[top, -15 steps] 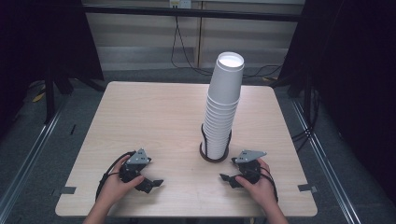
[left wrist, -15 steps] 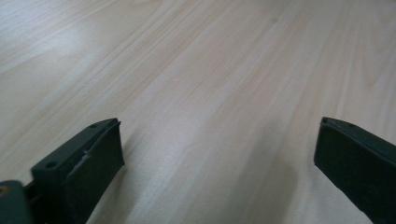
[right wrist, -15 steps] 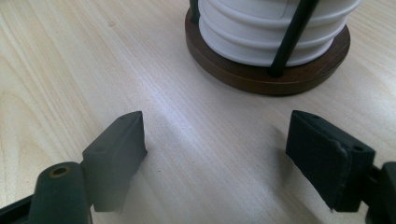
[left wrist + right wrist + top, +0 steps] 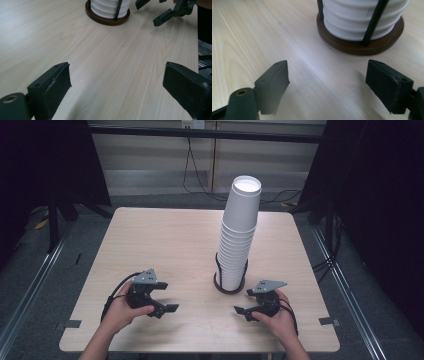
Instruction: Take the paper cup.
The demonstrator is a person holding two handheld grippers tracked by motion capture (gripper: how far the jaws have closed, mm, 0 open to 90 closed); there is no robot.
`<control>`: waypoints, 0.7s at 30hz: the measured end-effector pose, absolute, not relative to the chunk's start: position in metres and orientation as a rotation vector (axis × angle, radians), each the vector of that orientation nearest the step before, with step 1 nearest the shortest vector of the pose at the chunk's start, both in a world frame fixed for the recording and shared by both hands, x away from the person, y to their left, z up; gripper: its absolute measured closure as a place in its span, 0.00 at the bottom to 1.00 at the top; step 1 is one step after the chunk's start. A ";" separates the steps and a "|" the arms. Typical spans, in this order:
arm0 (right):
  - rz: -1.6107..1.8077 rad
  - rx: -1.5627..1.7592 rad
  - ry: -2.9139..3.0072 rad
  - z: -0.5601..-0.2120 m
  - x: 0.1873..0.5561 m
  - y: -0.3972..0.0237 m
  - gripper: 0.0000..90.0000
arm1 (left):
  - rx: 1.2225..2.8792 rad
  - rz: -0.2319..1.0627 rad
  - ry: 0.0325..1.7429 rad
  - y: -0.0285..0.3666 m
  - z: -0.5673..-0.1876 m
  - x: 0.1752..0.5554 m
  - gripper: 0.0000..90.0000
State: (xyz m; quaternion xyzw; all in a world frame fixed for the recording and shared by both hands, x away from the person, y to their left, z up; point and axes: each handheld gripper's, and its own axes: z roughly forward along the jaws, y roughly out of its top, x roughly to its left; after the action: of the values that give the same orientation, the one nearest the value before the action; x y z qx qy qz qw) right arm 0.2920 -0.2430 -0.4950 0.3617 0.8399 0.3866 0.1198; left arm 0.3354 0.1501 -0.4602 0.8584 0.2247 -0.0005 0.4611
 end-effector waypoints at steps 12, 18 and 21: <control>1.343 1.084 2.352 -0.440 0.297 -0.257 0.23 | 2.082 -0.008 0.548 0.133 -0.409 0.364 0.11; 1.373 1.034 2.328 -0.404 0.302 -0.261 0.22 | 2.096 0.016 0.504 0.118 -0.380 0.377 0.12; 1.420 1.028 2.314 -0.391 0.306 -0.262 0.22 | 2.120 0.033 0.481 0.110 -0.367 0.382 0.12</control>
State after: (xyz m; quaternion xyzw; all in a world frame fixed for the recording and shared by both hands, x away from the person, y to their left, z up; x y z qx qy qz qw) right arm 0.3064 -0.2617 -0.3915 0.3516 0.7914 0.4856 0.1192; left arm 0.3816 0.1097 -0.3667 0.8633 0.1957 0.0135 0.4649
